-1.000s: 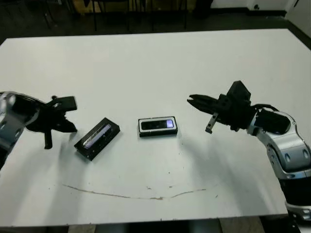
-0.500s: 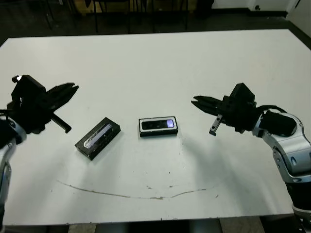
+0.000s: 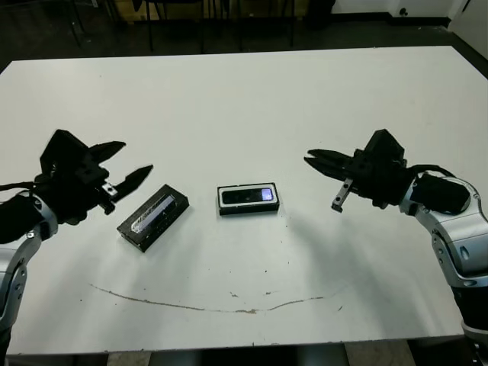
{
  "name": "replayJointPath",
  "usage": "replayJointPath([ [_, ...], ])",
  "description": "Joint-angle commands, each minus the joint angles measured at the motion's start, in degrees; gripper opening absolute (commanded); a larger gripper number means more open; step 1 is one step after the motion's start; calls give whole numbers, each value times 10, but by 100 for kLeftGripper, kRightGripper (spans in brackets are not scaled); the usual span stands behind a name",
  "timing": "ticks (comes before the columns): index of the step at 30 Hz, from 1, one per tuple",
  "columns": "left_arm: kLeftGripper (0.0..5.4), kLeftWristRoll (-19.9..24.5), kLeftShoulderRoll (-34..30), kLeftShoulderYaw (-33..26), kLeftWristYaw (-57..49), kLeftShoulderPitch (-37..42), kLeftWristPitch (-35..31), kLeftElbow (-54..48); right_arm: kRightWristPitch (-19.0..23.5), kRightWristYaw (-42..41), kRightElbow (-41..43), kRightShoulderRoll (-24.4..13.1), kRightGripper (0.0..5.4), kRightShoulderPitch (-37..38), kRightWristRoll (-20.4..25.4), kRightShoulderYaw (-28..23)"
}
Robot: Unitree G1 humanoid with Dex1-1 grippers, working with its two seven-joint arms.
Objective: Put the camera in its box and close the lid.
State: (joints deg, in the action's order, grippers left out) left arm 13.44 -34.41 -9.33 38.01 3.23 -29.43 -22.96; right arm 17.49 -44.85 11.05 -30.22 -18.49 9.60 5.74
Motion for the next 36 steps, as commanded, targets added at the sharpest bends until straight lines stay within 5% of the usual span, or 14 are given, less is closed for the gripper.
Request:
replayJointPath([
  [1, 393, 2, -24, 17, 27, -12, 6, 21, 2, -2, -6, -7, 0, 5, 2, -2],
  [9, 538, 65, -30, 27, 84, -15, -26, 44, -13, 0, -10, -9, 0, 5, -8, 1],
  [21, 538, 83, -28, 33, 82, -47, -32, 51, -11, -2, -7, -11, 0, 6, -13, 5],
  [36, 538, 22, -25, 92, 73, -84, 57, 55, -12, -15, -31, -4, 0, -2, 3, 1],
])
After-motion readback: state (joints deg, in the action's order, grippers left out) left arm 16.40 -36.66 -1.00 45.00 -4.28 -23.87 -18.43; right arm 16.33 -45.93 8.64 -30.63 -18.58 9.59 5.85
